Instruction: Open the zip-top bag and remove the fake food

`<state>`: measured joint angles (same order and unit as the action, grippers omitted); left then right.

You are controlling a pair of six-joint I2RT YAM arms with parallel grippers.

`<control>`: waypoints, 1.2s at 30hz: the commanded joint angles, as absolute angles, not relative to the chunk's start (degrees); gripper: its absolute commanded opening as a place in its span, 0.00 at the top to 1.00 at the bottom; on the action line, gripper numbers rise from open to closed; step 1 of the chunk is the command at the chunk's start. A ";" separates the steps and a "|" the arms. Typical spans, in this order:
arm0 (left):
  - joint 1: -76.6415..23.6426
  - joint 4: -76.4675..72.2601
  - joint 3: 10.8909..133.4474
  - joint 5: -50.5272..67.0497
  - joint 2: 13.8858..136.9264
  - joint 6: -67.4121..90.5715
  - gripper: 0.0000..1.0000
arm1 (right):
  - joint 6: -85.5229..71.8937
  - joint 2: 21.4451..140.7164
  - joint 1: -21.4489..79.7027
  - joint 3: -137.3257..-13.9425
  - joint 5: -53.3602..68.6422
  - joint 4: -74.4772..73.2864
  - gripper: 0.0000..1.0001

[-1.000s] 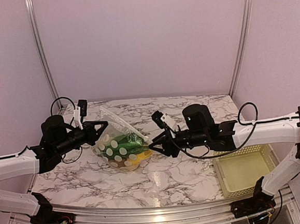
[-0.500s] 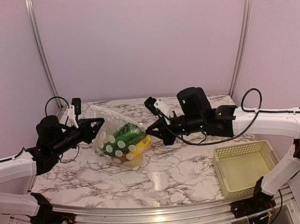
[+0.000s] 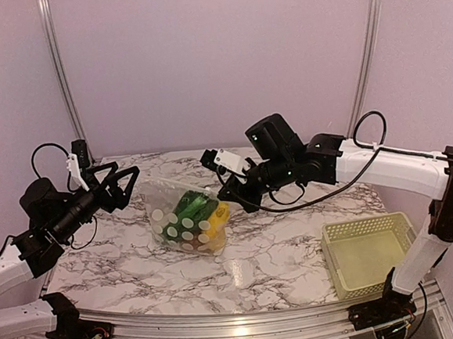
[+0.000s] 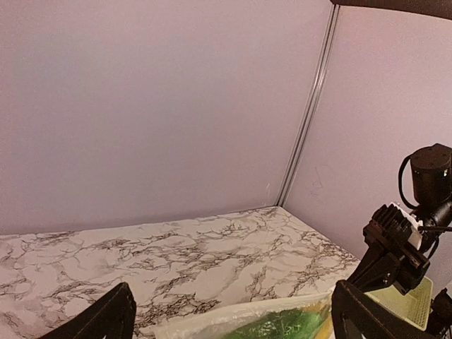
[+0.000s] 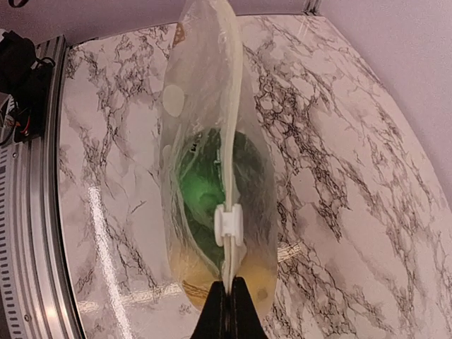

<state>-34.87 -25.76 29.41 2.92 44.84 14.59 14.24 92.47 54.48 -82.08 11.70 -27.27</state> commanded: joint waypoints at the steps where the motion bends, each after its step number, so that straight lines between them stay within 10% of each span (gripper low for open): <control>1: -34.90 -19.83 29.50 -0.44 40.05 9.66 0.01 | 16.96 91.82 55.64 -80.40 10.14 -31.85 1.00; 18: -43.57 -13.50 39.85 22.78 55.05 -18.63 0.07 | 20.12 89.80 57.74 -79.48 5.66 -32.12 1.00; 36: -48.32 -1.57 54.61 26.72 73.67 -38.50 0.48 | 20.65 86.62 57.83 -76.28 6.43 -27.05 1.00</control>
